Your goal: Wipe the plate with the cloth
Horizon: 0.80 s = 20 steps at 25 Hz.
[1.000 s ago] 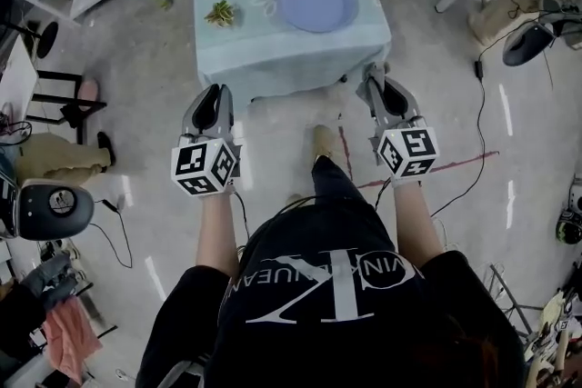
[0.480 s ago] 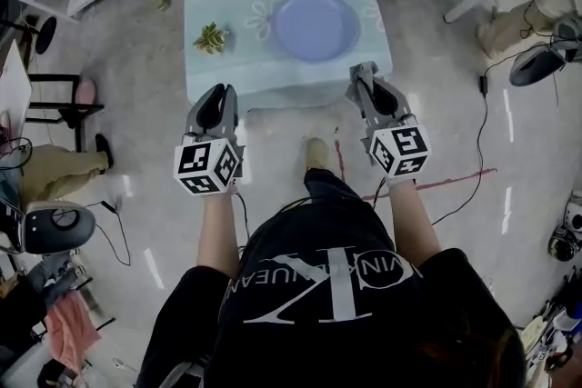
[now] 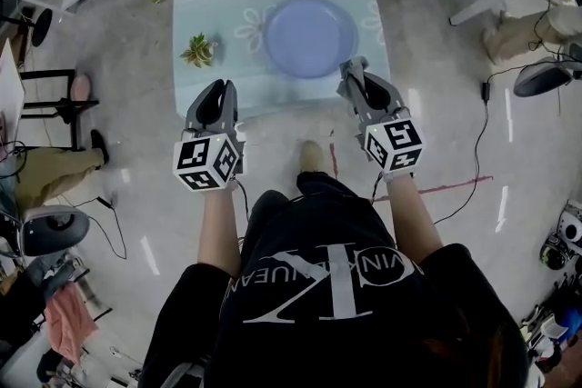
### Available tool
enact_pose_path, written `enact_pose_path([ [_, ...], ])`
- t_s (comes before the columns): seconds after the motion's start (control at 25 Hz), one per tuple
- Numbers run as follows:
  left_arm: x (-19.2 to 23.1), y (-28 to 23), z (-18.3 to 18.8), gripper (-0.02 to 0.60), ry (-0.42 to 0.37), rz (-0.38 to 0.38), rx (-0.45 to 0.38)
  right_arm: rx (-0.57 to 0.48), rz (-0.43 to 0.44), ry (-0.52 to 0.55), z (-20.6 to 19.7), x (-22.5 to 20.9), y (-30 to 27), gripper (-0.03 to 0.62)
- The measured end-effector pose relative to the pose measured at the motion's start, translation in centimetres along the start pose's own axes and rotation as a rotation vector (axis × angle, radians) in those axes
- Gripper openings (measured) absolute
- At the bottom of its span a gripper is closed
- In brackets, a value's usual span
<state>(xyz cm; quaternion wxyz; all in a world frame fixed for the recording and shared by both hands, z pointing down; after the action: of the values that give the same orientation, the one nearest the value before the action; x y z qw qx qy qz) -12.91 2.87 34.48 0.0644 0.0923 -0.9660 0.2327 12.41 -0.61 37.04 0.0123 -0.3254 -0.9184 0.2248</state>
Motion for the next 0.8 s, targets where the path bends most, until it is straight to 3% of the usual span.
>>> enact_pose_path([
  [0.48, -0.2, -5.3, -3.8, 0.000, 0.034, -0.019, 0.132, 0.093, 0.067, 0.002, -2.0, -0.9, -5.2, 0.041],
  [0.8, 1.8, -11.1, -5.7, 0.000, 0.119, -0.064, 0.207, 0.186, 0.081, 0.018, -3.2, -1.0, -9.8, 0.041],
])
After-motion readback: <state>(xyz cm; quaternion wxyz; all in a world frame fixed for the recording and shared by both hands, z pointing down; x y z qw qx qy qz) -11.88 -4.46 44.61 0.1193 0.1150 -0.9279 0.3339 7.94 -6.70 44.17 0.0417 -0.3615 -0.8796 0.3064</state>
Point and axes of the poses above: the fingertips, and each gripper's own axes: y backward along the fingers, x to its left, z out of its top, the point moved 1 cm from there along y, backward along the fingers, and after that the axes turned 5 degrees about x, right-handed, at the moved point
